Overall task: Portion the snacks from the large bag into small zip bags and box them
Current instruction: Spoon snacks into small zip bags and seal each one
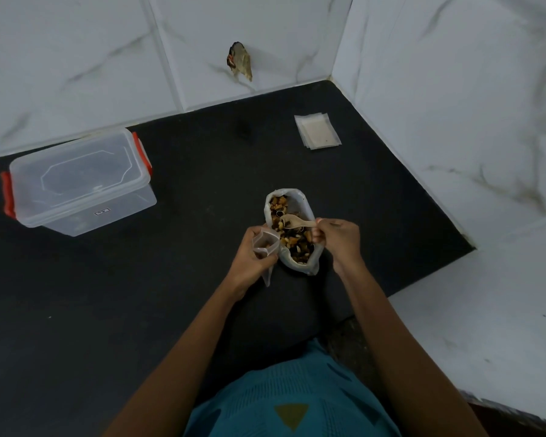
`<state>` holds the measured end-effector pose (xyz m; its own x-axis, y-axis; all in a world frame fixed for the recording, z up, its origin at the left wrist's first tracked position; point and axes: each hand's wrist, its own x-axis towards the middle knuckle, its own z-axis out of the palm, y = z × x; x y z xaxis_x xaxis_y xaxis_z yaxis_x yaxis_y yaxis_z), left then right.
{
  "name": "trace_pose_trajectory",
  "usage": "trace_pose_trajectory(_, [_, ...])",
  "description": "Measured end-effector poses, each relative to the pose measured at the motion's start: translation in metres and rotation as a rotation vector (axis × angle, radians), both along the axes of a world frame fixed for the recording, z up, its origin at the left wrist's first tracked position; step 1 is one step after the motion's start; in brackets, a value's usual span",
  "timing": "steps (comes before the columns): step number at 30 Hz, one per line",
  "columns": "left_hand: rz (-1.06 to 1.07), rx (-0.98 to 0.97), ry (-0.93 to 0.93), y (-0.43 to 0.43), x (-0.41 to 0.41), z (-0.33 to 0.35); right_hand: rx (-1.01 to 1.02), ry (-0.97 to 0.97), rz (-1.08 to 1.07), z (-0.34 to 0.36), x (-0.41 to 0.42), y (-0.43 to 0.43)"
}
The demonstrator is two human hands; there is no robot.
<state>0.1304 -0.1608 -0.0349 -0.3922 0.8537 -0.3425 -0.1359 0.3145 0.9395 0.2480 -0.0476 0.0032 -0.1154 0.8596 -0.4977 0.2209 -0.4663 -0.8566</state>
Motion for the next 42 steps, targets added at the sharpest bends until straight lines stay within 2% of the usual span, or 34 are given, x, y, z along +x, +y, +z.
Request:
trace_pose_trajectory(3, [-0.002, 0.006, 0.002, 0.0, 0.0, 0.0, -0.013, 0.028, -0.025, -0.001, 0.003, 0.0])
trace_pose_trajectory(7, [-0.02, 0.005, 0.006, 0.002, 0.0, 0.001, 0.245, -0.15, 0.13, -0.008, -0.006, -0.012])
trace_pose_trajectory(10, [-0.032, 0.007, 0.012, 0.002, 0.001, 0.003, 0.353, -0.186, 0.189, -0.01, -0.011, -0.022])
trace_pose_trajectory(12, [-0.04, 0.004, 0.018, 0.003, 0.0, 0.004, 0.253, -0.134, 0.107, -0.01, -0.01, -0.019])
trace_pose_trajectory(15, [-0.048, 0.001, 0.027, 0.002, -0.001, 0.005, -0.014, 0.033, -0.061, -0.005, -0.003, -0.01])
trace_pose_trajectory(17, [-0.047, 0.007, 0.031, 0.001, -0.002, 0.006, -0.085, 0.112, -0.111, -0.001, 0.0, -0.006])
trace_pose_trajectory(21, [-0.049, 0.01, 0.037, -0.001, 0.0, 0.009, -0.086, 0.122, -0.136, 0.003, 0.003, -0.004])
trace_pose_trajectory(27, [-0.058, 0.01, 0.042, 0.0, 0.001, 0.01, 0.059, -0.035, 0.013, -0.003, 0.003, -0.01])
trace_pose_trajectory(32, [-0.059, 0.0, 0.031, 0.001, 0.003, 0.009, 0.096, -0.051, 0.044, -0.003, -0.008, -0.017])
trace_pose_trajectory(39, [-0.062, -0.003, 0.029, 0.0, 0.005, 0.011, -0.062, 0.039, -0.059, 0.0, 0.002, -0.012])
trace_pose_trajectory(42, [-0.061, -0.002, 0.042, -0.001, 0.005, 0.01, -0.16, 0.147, -0.129, 0.002, 0.007, -0.011])
